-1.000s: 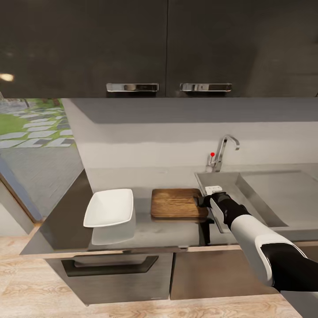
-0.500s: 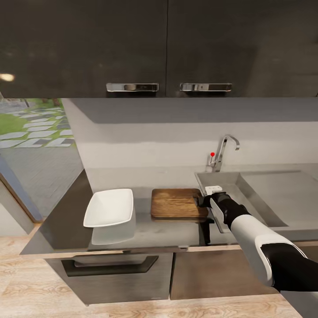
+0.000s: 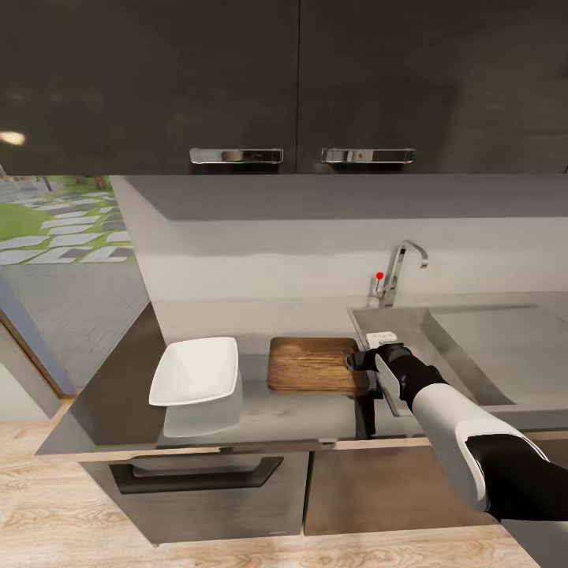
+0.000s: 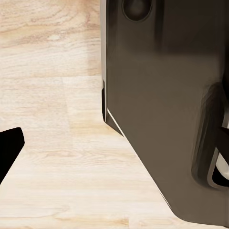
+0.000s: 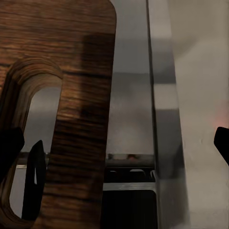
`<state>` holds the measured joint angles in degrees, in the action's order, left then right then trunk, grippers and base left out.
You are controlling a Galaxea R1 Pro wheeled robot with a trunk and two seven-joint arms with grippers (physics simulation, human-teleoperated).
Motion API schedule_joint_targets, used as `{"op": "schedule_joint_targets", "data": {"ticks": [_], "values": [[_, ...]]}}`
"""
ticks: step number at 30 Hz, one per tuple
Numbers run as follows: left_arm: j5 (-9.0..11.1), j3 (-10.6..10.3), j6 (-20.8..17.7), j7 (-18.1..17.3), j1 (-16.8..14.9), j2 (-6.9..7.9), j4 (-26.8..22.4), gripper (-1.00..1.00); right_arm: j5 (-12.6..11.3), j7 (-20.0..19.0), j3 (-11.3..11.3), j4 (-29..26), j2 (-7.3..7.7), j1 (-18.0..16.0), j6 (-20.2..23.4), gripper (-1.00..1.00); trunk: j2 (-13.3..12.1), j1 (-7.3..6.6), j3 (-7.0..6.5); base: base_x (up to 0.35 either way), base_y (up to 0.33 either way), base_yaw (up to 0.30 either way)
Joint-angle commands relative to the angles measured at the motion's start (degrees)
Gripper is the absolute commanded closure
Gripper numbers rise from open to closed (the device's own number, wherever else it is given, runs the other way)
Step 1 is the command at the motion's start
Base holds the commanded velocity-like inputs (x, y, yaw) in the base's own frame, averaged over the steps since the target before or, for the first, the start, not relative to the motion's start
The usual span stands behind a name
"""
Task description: In the kitchen, take the Vidalia onion out of the sink, dice it on the chopping board with the paring knife, put the diced onion into the bowl on the countertop, then place both the paring knife and the chopping board into the sink.
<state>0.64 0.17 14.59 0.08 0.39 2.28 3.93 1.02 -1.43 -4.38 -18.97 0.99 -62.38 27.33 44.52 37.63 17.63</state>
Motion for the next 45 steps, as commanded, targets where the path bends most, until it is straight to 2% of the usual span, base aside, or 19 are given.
{"op": "schedule_joint_targets", "data": {"ticks": [1, 10, 14, 17, 21, 22, 23, 28, 34, 45], "values": [[0.06, 0.00, 0.30, 0.01, -0.04, 0.00, 0.13, -1.00, 0.12, -0.15, -0.43, -0.10, 0.06, -0.02, 0.35, -1.00, 0.05, 0.01, 0.06, 0.000, 0.000, 0.000], [0.06, 0.00, 0.26, 0.01, -0.04, 0.00, 0.15, -1.00, 0.12, -0.36, -0.39, -0.24, 0.11, 0.00, 0.35, -1.00, 0.05, 0.01, 0.06, 0.000, 0.000, 0.000], [0.06, 0.00, 0.33, 0.01, -0.04, -0.05, 0.10, -1.00, 0.18, -4.62, -0.29, -1.40, 0.43, 0.00, 0.41, -1.00, 0.05, 0.01, 0.06, 0.000, 0.000, 0.000], [0.02, 0.05, 0.34, 0.01, -0.04, -0.07, -0.01, -1.00, 0.20, -6.68, -0.39, -5.46, 0.60, -0.02, 0.78, -1.00, 0.05, 0.01, 0.06, 0.000, 0.000, 0.000], [-0.01, 0.15, 0.35, 0.01, -0.04, -0.30, -0.23, -1.00, 0.27, -7.68, -0.51, -12.73, 1.05, 0.01, 5.12, -1.00, 0.05, 0.01, 0.06, 0.000, 0.000, 0.000], [-0.02, 0.18, 0.35, 0.01, -0.04, -0.61, -0.26, -1.00, 0.26, -7.90, -0.50, -13.93, 1.37, 0.01, 6.60, -1.00, 0.05, 0.01, 0.06, 0.000, 0.000, 0.000], [-0.02, 0.24, 0.29, 0.06, -0.04, -1.57, -0.31, -1.00, 0.26, -9.32, -0.47, -15.87, 2.52, 0.02, 8.71, -1.00, 0.05, 0.01, 0.06, 0.000, 0.000, 0.000], [-0.03, 0.26, 0.20, 0.09, -0.04, -2.22, -0.32, -1.00, 0.36, -11.65, -0.45, -17.34, 4.07, 0.02, 9.73, -1.00, 0.05, 0.01, 0.06, 0.000, 0.000, 0.000], [-0.03, 0.27, 0.21, 0.10, -0.04, -2.25, -0.34, -1.00, 0.31, -12.21, -0.44, -17.70, 5.50, 0.01, 9.90, -1.00, 0.05, 0.01, 0.06, 0.000, 0.000, 0.000], [0.02, 0.27, 0.27, 0.01, -0.04, -2.20, -0.36, -1.00, 0.30, -12.28, -0.45, -17.72, 5.77, 0.01, 9.96, -1.00, 0.05, 0.01, 0.06, -0.110, 0.000, 0.000]]}}
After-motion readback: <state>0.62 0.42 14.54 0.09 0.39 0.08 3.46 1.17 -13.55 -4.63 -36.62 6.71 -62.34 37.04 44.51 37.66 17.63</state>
